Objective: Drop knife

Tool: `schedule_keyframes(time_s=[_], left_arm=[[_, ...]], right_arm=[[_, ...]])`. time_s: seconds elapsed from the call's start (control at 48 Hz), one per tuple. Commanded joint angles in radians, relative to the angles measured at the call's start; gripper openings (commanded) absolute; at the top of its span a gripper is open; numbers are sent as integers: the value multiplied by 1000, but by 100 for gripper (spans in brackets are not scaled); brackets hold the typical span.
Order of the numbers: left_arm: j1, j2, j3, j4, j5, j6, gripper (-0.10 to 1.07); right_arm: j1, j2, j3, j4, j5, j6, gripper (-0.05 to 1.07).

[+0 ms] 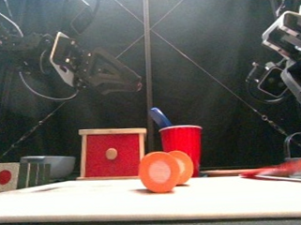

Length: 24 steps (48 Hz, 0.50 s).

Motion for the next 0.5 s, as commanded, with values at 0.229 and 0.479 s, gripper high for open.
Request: schedule_keyframes(time_s=[0.229, 0.479], left_arm=[[3, -29, -35, 21, -11, 5, 78], [9, -100, -28, 18, -9, -3, 77]], right_arm=[[12, -55, -32, -130, 138, -6, 91], [5, -216, -38, -611, 152, -3, 82]])
